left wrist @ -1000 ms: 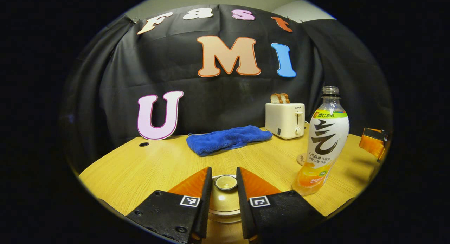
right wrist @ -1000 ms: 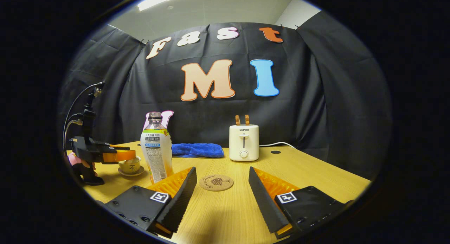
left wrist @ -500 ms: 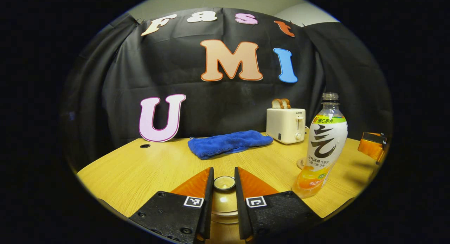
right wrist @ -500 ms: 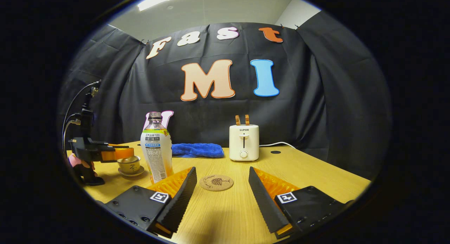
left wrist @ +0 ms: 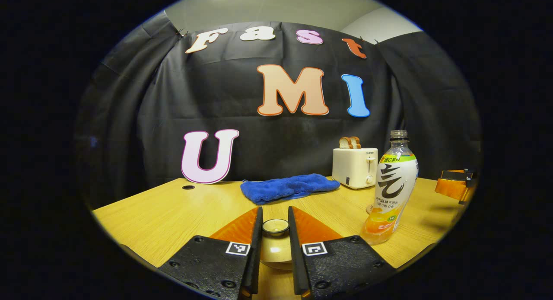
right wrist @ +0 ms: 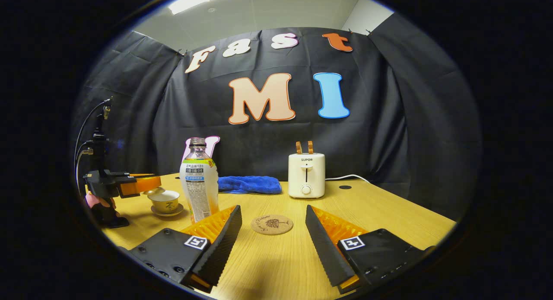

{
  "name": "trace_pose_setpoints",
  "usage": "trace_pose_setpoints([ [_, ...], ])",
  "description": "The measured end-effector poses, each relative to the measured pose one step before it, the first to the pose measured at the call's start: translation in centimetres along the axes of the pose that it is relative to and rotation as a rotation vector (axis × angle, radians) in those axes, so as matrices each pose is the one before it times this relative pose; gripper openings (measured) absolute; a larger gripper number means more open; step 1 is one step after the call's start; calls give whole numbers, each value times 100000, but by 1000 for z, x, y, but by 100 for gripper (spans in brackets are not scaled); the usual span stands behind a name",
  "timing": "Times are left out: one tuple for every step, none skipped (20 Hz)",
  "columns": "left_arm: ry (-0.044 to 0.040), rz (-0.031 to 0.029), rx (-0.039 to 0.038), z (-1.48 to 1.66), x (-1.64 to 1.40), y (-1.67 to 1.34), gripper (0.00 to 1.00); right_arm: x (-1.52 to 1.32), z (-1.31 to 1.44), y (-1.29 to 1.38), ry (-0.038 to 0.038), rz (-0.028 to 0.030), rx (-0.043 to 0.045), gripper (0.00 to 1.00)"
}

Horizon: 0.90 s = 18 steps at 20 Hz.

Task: Open the teacup lid with one hand, grasp the water bottle and pour water into the teacup with the other hand; after pouring, place the water bottle on the coaster and then close the teacup lid.

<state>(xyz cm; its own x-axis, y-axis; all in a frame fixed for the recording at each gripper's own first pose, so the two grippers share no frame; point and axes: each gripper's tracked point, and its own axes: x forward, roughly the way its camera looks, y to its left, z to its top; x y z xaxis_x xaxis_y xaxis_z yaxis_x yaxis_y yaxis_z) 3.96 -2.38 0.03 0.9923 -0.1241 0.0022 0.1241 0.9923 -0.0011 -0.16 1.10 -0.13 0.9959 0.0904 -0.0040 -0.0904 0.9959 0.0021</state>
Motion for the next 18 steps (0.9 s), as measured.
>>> trace_pose_setpoints([
  [-135,1260,-101,-10,-302,560,29,28,11,454,188,2220,52,92],
  [46,1416,226,108,-287,628,29,133,-85,571,213,2615,125,91],
  [-218,1468,-61,-102,-425,474,29,109,8,629,298,3187,105,95],
  [97,1595,216,-31,-425,494,29,17,-56,616,111,3183,151,92],
  [-123,1406,-107,44,-309,616,29,106,-50,518,204,2682,124,92],
  [166,1124,165,-5,-351,424,29,83,-124,483,116,2257,104,91],
  [-69,673,-87,-24,-238,469,29,252,22,535,133,1919,87,91],
  [-216,585,88,99,-287,320,29,289,-39,650,79,2236,106,91],
  [91,1256,26,-52,-195,549,29,290,30,726,142,2442,92,91],
  [252,1248,46,-53,-119,492,29,411,-150,775,134,2402,75,95],
  [-199,710,-65,-52,-202,363,29,403,-60,732,193,2278,79,91],
  [122,268,46,91,-210,270,29,387,-54,497,65,1417,63,91],
  [-31,-235,-63,7,85,21,29,447,6,329,34,510,58,91],
  [-36,-283,48,130,-35,-6,29,180,-41,288,205,310,-16,91],
  [-38,134,-39,-174,-85,83,29,338,-19,365,108,540,101,91],
  [257,428,104,-41,-19,66,29,360,-67,295,-61,502,76,91],
  [-106,321,-64,42,62,155,29,444,-61,276,39,424,79,91],
  [96,151,34,6,-57,10,29,526,8,353,116,340,67,91],
])
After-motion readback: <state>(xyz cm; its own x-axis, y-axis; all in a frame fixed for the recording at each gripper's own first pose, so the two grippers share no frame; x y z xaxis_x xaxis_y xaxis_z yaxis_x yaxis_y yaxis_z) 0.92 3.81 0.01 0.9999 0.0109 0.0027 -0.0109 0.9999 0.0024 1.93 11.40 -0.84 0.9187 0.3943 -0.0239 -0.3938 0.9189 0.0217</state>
